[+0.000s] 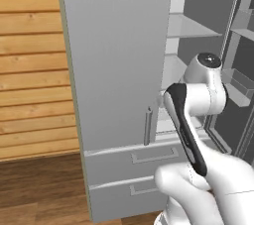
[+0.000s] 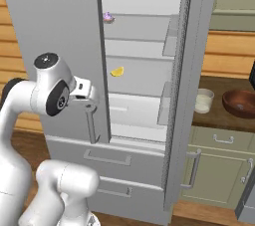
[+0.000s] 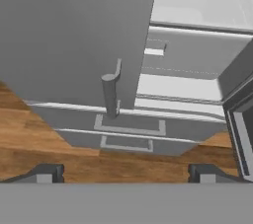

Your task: Grab a lemon wedge from the fridge and one ice cube from the ice bowl, and put them in the glass of lemonade.

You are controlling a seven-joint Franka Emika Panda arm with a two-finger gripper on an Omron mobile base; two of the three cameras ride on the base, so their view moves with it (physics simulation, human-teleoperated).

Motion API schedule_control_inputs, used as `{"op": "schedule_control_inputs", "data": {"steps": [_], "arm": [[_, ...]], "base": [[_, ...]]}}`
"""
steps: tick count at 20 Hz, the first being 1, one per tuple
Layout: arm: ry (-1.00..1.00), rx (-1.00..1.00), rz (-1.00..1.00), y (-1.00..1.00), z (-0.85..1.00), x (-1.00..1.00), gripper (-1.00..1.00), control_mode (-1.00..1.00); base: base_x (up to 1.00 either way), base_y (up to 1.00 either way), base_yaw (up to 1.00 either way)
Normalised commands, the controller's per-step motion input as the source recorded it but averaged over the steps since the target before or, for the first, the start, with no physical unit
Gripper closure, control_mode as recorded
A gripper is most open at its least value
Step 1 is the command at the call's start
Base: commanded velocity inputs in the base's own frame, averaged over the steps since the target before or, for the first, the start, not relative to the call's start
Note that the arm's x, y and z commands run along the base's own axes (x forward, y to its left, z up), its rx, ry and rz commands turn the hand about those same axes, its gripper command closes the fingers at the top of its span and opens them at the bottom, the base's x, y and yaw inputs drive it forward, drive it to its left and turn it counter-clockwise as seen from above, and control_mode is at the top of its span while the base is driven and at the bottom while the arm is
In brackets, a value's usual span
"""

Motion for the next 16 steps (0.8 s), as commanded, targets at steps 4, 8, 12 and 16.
{"op": "schedule_control_inputs", "data": {"steps": [4, 8, 12, 16], "arm": [[-0.01, 0.00, -0.15, 0.12, -0.69, 1.00, -1.00, -1.00], [0.00, 0.10, -0.11, 0.14, -0.74, 0.59, -1.00, -1.00], [0.00, 0.18, 0.00, 0.23, -0.57, 0.03, -1.00, -1.00], [0.03, 0.05, 0.00, 0.19, -0.41, 0.27, -1.00, -1.00]], "base": [[0.00, 0.00, 0.00], [0.00, 0.00, 0.00], [0.00, 0.00, 0.00], [0.00, 0.00, 0.00]]}}
